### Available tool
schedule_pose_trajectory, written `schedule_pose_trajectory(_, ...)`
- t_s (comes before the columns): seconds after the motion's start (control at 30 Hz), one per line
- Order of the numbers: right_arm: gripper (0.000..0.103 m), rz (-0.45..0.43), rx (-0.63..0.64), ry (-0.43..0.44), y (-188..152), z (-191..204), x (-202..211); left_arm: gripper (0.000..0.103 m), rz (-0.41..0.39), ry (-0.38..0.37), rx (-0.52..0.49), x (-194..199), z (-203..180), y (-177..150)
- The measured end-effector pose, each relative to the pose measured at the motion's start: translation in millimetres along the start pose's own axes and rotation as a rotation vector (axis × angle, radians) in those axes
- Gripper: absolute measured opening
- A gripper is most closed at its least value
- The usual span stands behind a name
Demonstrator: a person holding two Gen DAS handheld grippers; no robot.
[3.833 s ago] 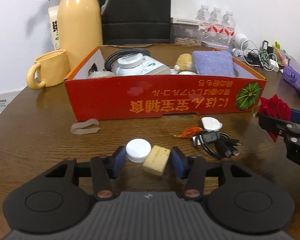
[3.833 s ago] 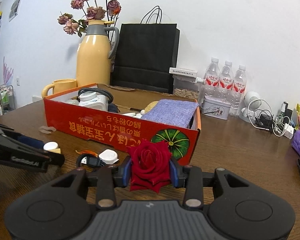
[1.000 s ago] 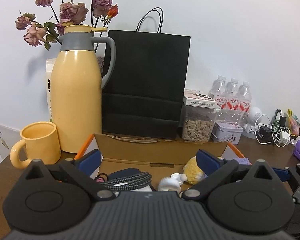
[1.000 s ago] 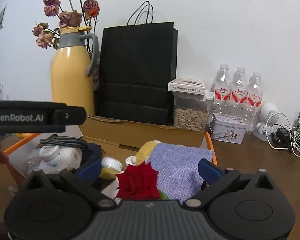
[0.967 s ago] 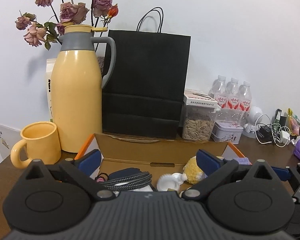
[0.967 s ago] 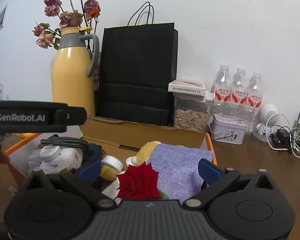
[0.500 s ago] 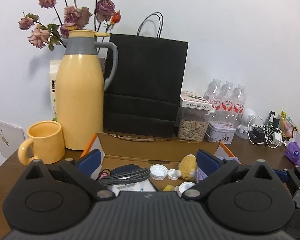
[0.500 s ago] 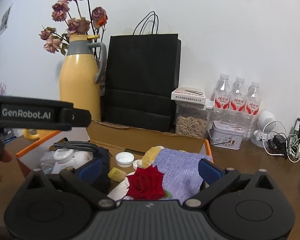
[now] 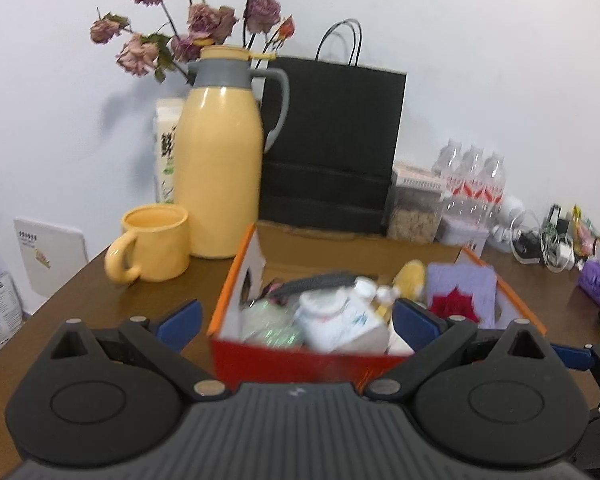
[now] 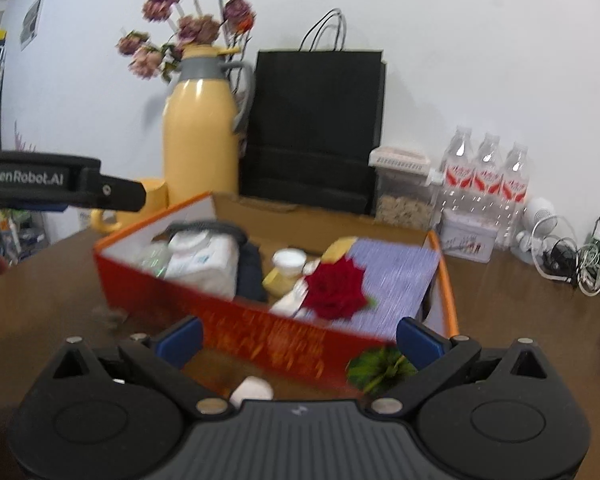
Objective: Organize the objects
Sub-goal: 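Move both grippers back toward the white cap and black coiled cable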
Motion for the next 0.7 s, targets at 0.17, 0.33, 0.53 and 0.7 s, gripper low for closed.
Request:
schedule_pose_trajectory(0.17,0.103,0.059,0.019,0.009,-20.1,7.3,2.5,0.103,0.067,0.005,-0.018,6.8,6.2,-25.3)
schedule_pose_trajectory(0.33,0.103,0.111,0.033,0.008,-34.9,11.4,0.1,0.103,0.146,-0.004,-0.035,9.3,11.0,-53.8)
schedule_pose_trajectory(0.53,0.103,0.147,0.033,-0.004,-43.7,13.8,-8.4,0.103,0.217,-0.015,-0.043,7.4,15.3,-74.8)
schedule_pose_trajectory(0.7,0.101,0.169,-0.013,0.002,-45.3,12.8,-16.7,0.103,0.231,-0.022,-0.041,7.5,15.5,-80.9)
Point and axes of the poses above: each gripper's, at about its wrist camera, not at the fingertips, and x roughly against the way its jaws point, z to its left, y to its top, the point moved 1 cm from there along -x, roughly the way its jaws point, and after that the axes turned 13 degrees about -x, right-handed, at the moved point
